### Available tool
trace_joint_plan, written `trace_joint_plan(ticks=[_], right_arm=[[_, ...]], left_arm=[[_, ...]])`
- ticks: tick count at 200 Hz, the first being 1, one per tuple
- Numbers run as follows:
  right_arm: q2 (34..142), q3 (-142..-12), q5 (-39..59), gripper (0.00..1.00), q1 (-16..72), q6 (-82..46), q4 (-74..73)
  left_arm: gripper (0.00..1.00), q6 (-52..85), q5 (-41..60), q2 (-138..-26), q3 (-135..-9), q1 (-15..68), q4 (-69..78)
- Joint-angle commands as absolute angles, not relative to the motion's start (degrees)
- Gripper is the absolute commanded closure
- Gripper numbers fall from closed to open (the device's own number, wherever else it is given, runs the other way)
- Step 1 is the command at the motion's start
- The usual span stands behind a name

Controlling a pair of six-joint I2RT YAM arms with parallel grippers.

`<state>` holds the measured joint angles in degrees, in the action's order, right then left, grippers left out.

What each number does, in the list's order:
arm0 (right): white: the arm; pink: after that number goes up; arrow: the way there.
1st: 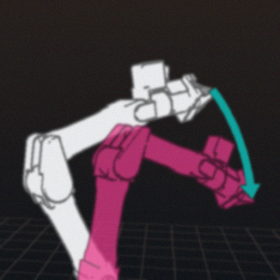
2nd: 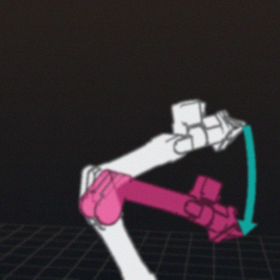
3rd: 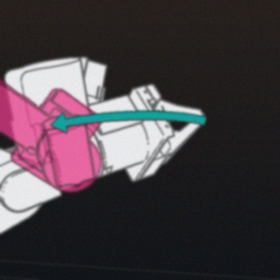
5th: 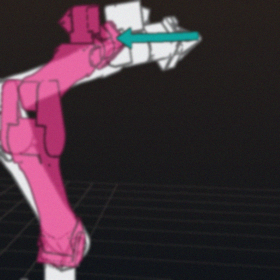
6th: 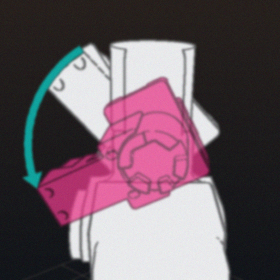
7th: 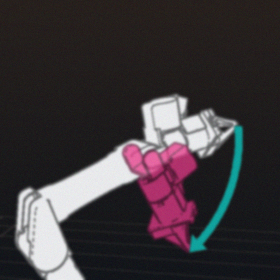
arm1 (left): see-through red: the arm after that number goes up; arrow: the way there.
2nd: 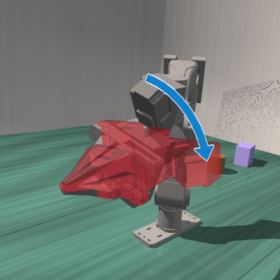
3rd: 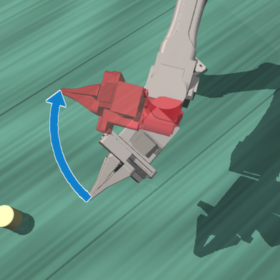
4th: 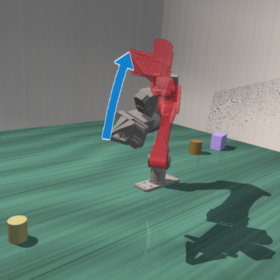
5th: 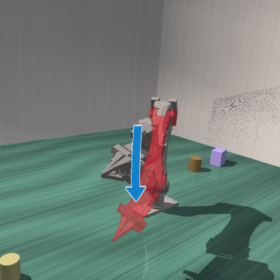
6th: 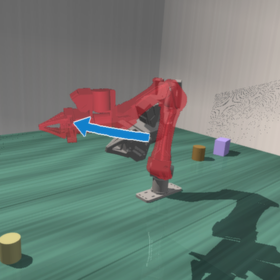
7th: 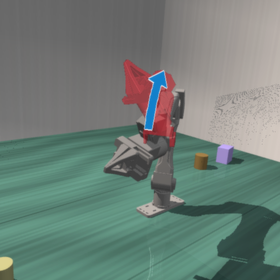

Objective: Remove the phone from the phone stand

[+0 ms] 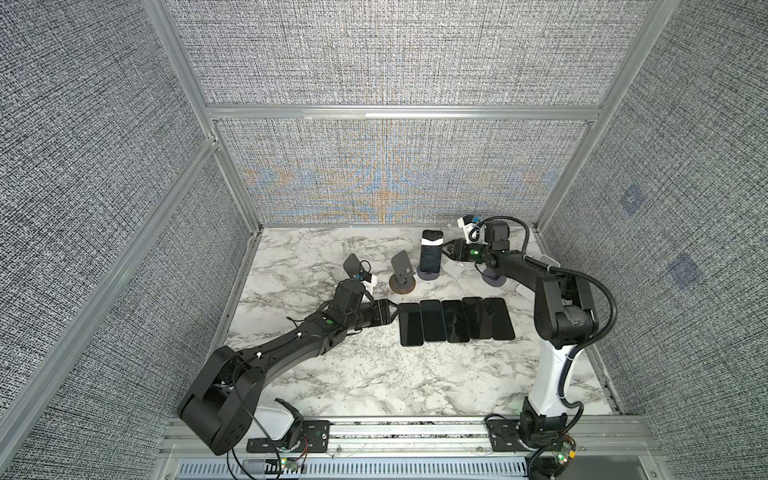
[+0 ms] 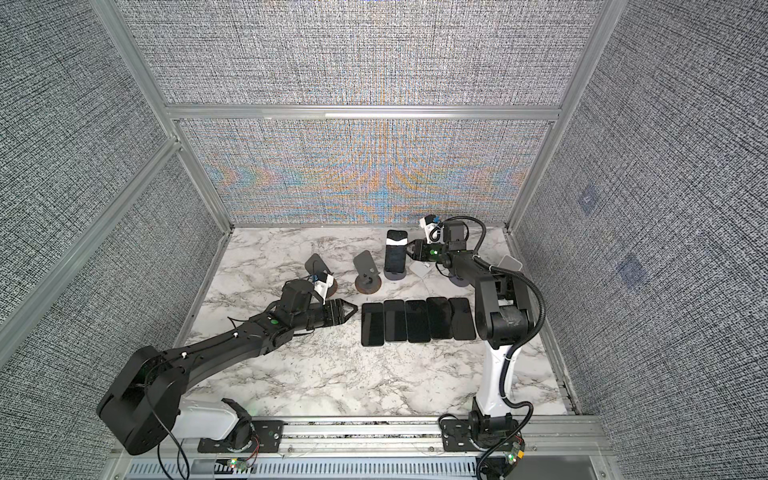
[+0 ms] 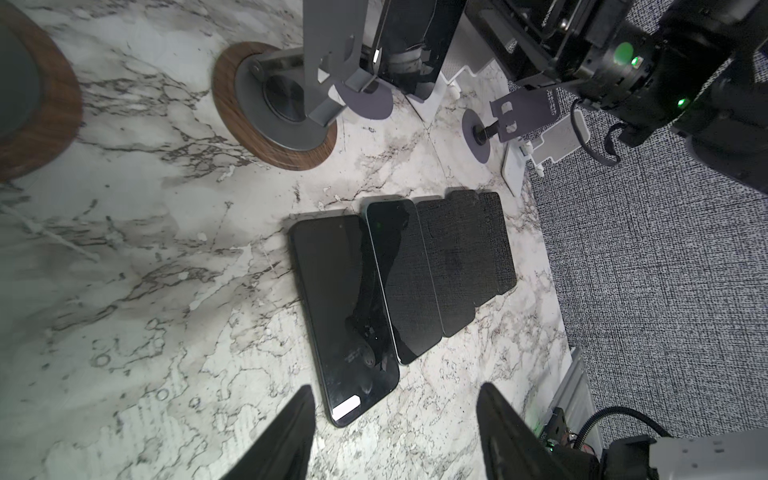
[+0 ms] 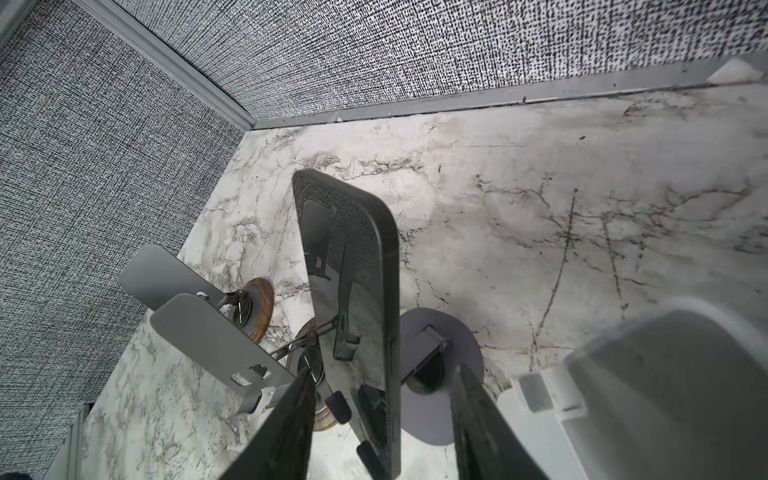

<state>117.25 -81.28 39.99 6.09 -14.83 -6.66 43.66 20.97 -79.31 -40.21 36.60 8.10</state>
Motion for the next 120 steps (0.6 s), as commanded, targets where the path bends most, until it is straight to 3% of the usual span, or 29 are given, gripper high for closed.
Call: trace_joint_plan(ticks=[1, 94, 120], right_arm=[[117.95, -82.17, 41.87, 0.53, 6.25, -16.70, -9.68], [122.37, -86.54, 44.09, 0.57, 6.79, -19.18, -9.04], [122.52, -86.57, 45.00, 0.63, 7.24, -19.20, -9.79]], left_arm=[[0.37, 42.75, 23.16, -80.05, -40.79, 36.47, 9.73], [0.39, 43.29, 25.22, -81.00, -41.41, 36.47, 13.44], [0.40, 42.72, 24.53, -80.08, -41.74, 36.47, 12.31]])
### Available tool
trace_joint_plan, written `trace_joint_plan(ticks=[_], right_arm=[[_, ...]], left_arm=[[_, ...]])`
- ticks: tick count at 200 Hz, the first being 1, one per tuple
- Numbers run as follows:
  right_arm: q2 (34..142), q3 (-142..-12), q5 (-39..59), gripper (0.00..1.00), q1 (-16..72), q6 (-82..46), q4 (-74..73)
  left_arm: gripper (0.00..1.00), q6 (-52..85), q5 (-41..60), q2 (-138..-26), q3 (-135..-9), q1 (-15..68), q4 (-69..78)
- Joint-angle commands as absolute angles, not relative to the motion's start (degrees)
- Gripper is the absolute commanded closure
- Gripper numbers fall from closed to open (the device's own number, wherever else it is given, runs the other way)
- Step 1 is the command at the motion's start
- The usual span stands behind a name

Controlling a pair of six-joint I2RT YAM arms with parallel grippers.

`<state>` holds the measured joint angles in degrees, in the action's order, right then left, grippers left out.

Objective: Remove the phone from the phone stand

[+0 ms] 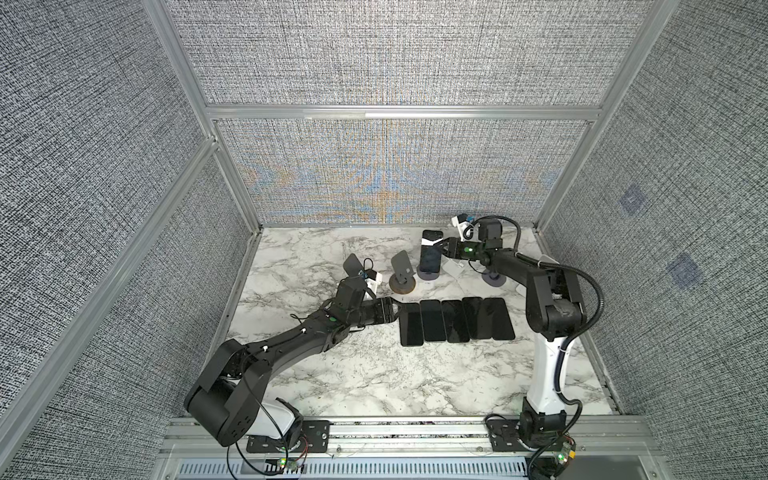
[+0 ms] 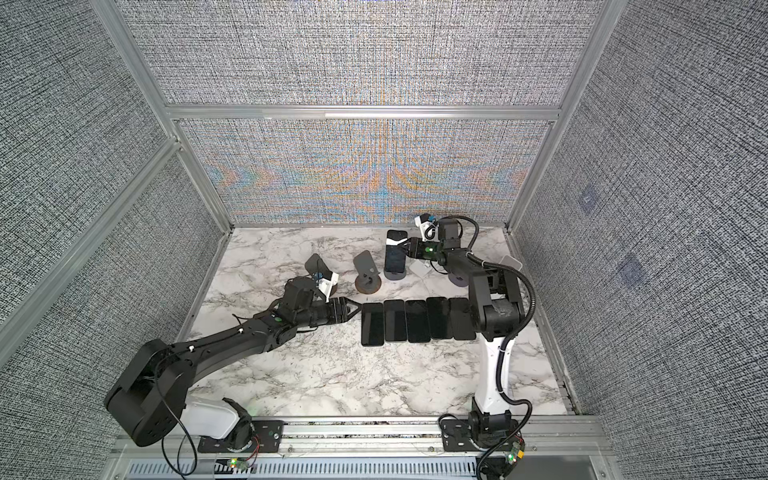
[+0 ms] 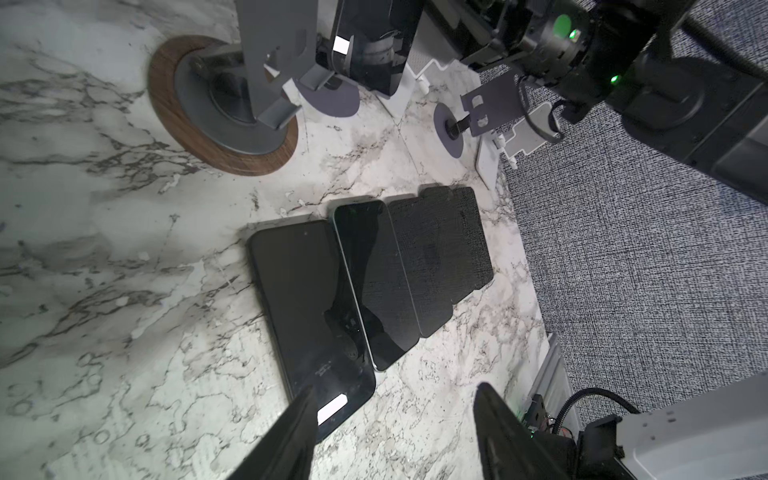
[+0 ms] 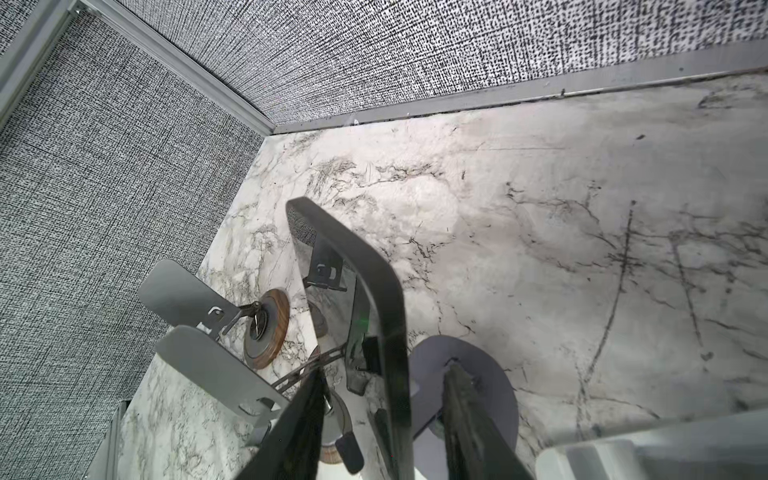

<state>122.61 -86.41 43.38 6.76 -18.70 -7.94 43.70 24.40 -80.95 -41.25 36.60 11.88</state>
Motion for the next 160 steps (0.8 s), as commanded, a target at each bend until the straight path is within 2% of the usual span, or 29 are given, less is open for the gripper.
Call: trace_joint_plan(ticks=[1, 92, 160], right_arm=[[122.52, -86.53, 44.96, 0.63, 7.27, -19.18, -9.82], [119.14, -84.64, 43.82, 0.94, 7.28, -18.59, -8.78], [116.46, -82.38, 41.49, 0.93, 6.99, -17.35, -8.32]], left_arm=[[0.40, 42.72, 24.57, -79.99, -41.70, 36.47, 12.31], [0.41, 40.61, 21.02, -76.15, -42.47, 36.48, 7.42], [0.40, 39.81, 20.93, -76.16, -42.52, 36.49, 6.28]])
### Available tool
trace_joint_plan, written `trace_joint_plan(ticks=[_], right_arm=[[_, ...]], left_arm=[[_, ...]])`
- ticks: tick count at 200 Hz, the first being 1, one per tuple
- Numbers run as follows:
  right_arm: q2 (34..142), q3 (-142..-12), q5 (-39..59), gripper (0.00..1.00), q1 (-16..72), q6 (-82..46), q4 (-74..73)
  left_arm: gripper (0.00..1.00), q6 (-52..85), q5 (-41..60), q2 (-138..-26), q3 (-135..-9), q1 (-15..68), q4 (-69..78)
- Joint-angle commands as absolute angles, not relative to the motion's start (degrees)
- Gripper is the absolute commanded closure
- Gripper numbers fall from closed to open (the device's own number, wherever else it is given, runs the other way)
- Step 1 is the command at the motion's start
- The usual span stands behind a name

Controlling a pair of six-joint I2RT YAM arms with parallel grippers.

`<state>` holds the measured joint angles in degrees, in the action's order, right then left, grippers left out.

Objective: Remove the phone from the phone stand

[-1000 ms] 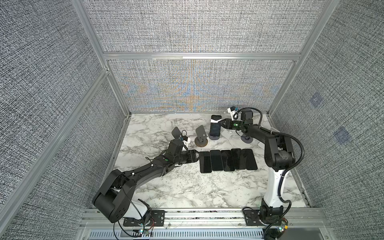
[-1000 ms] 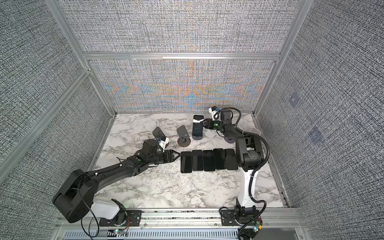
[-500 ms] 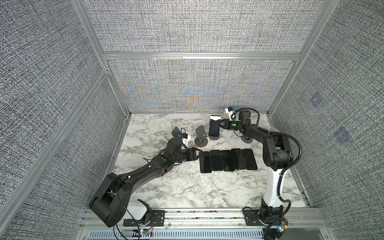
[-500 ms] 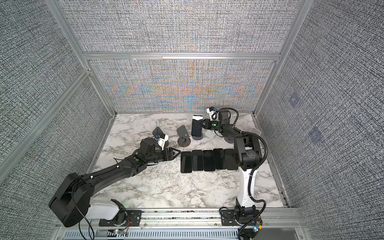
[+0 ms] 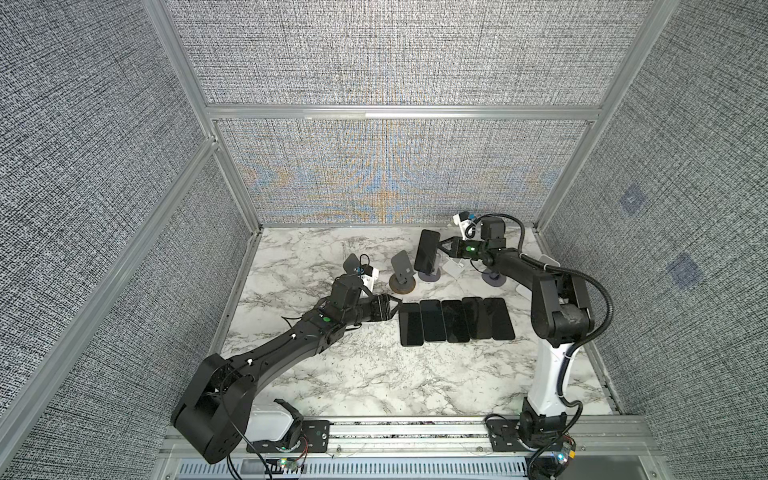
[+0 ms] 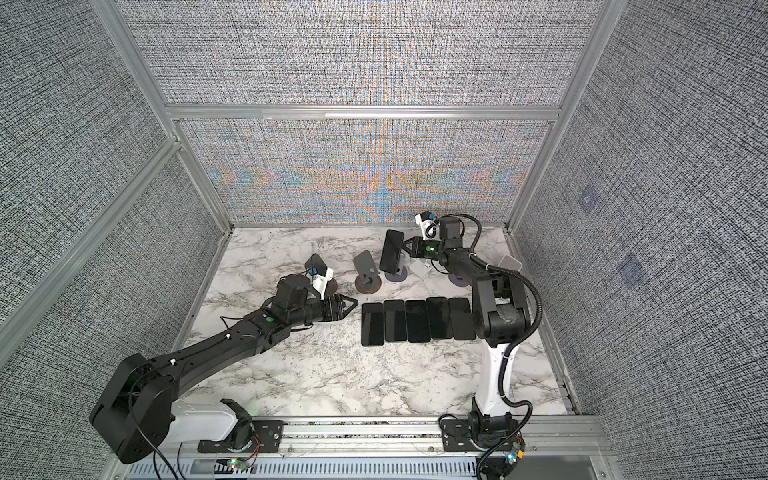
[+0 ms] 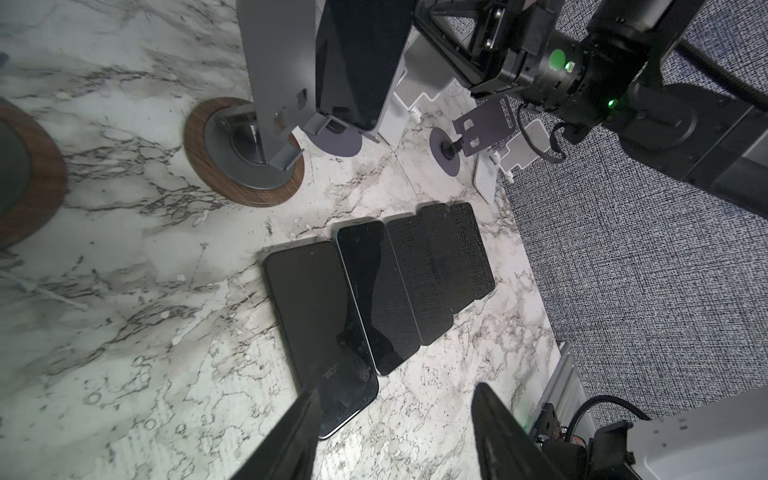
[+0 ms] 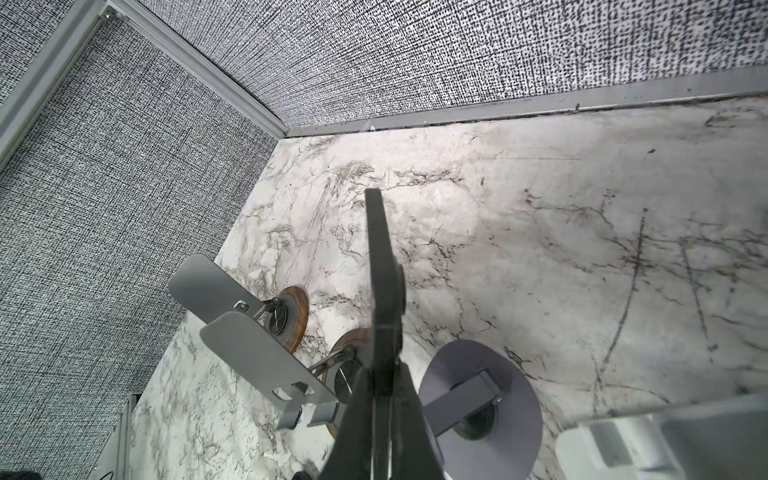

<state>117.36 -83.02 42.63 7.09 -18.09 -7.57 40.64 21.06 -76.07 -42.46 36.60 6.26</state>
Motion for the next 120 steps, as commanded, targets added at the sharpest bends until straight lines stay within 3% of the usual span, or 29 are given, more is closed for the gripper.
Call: trace_joint_plan(ticks=[1, 86, 120], right_arm=[[116.41, -82.28, 41.49, 0.93, 6.92, -17.38, -8.38], [111.61, -74.76, 39.09, 0.93, 6.82, -17.44, -10.55], [105.86, -72.77, 32.73, 0.92, 7.49, -15.25, -4.76]], left_arm=[[0.40, 39.81, 20.97, -76.18, -42.53, 36.48, 6.35], [0.40, 39.32, 20.48, -76.00, -42.70, 36.49, 5.41], [0.39, 32.59, 15.51, -75.32, -47.96, 36.47, -3.76]])
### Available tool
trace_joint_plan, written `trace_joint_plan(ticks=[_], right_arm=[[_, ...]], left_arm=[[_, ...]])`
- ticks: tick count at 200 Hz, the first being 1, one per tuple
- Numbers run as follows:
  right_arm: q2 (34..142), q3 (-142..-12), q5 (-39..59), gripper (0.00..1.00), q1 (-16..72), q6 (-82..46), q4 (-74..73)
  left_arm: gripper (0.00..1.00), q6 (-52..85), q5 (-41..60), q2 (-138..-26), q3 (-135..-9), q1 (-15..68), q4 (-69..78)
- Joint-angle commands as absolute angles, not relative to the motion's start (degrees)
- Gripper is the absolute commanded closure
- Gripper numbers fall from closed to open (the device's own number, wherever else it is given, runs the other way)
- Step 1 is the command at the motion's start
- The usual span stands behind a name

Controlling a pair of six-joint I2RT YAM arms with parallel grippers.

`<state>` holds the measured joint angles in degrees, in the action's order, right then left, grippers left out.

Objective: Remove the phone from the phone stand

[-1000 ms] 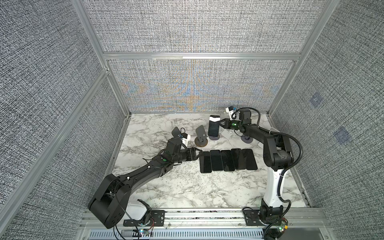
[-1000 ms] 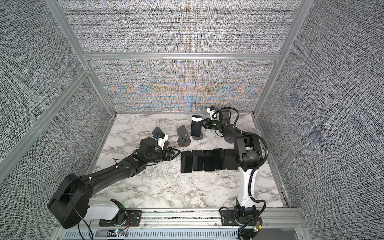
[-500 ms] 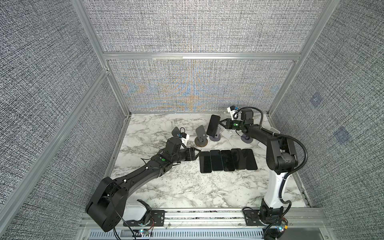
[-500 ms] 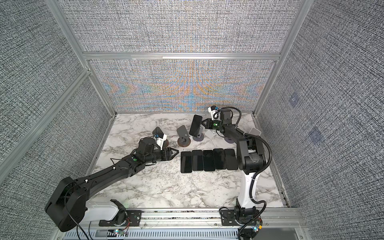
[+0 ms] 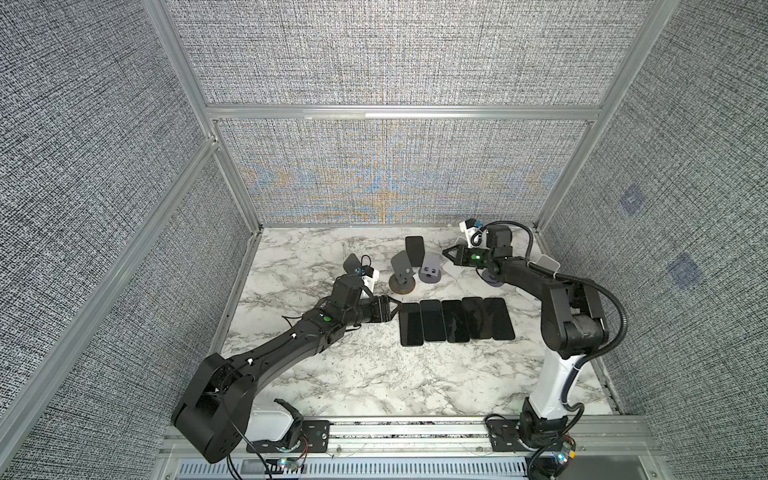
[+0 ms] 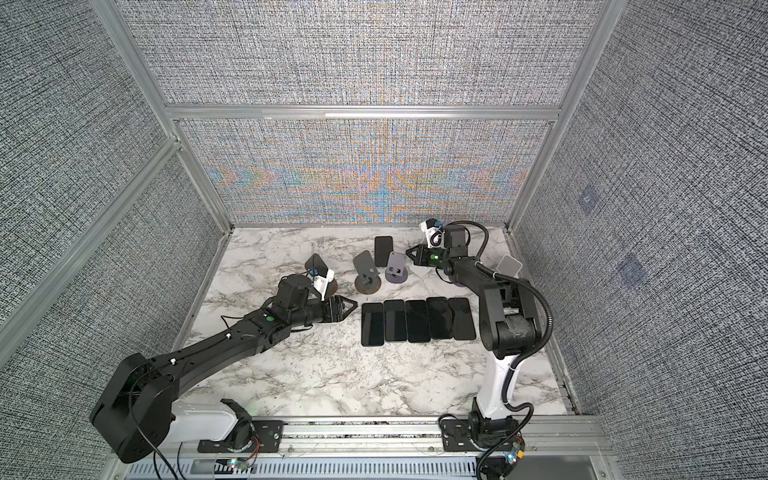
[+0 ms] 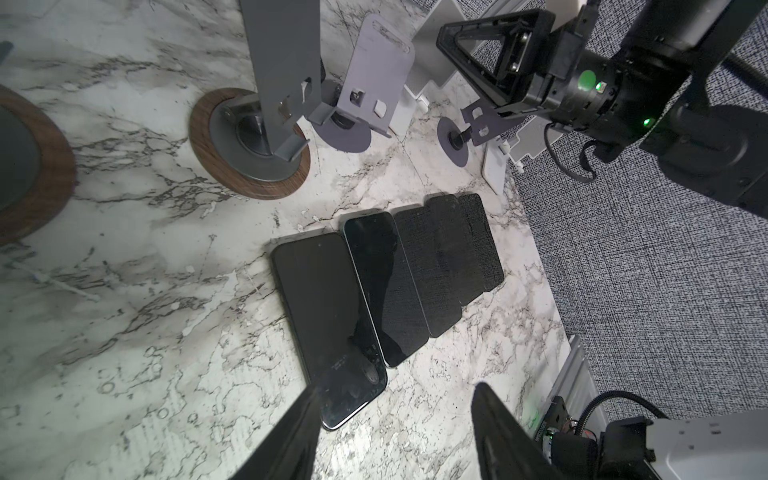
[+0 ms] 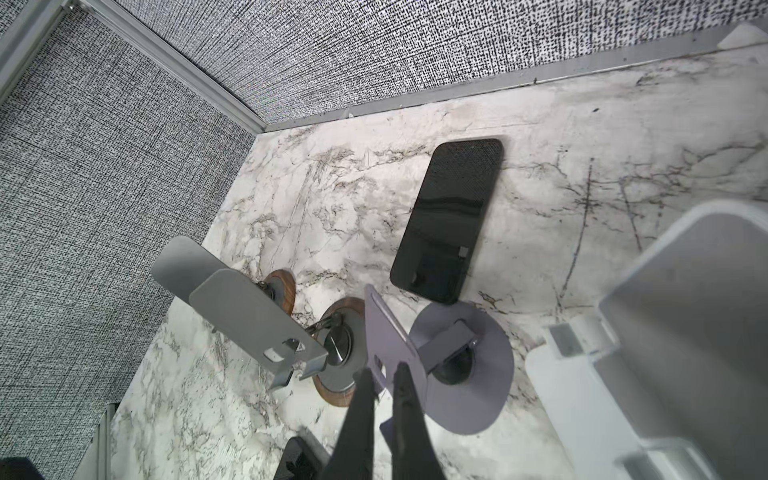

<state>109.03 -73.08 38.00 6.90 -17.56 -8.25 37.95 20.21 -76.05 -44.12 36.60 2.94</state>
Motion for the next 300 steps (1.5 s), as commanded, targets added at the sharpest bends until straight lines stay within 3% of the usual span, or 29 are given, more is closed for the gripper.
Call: trace_joint_plan(ticks=[1, 39, 49, 61, 76, 125, 185, 269, 300], right_arm=[[105.71, -72.73, 32.45, 0.92, 7.57, -15.01, -4.45], [102.27, -76.18, 23.53, 0.88, 11.97, -10.82, 6.85], [101.79, -76.42, 23.51, 0.78, 12.37, -10.92, 7.68], [101.06, -76.64, 23.64, 0.64, 12.50, -11.43, 9.09], [100.25, -77.22, 23.38, 0.54, 12.50, -11.35, 11.77], [96.75, -74.93, 25.24, 0.50, 12.61, -9.54, 16.43], [92.34, -70.86, 26.26, 0.50, 12.40, -9.00, 18.29], [90.36, -67.28, 27.49, 0.50, 11.30, -9.04, 15.42], [88.71, -65.65, 26.64, 0.50, 11.30, -9.95, 14.16]], left_arm=[[0.39, 32.47, 15.14, -75.28, -48.24, 36.47, -4.03], [0.36, 27.13, 5.04, -77.29, -56.99, 36.47, -14.68], [0.32, 23.47, 5.30, -79.04, -60.35, 36.41, -16.84], [0.20, 18.77, 5.58, -81.97, -65.20, 36.34, -20.45], [0.17, 15.19, 6.04, -86.75, -72.50, 35.49, -24.89], [0.18, 10.46, 16.86, -104.17, -91.12, 29.11, -32.25], [0.41, 6.84, 27.02, -118.94, -103.79, 27.69, -36.11], [1.00, 6.79, 26.90, -122.87, -106.88, 27.11, -35.95], [1.00, 9.13, 27.16, -122.32, -107.17, 24.99, -35.01]])
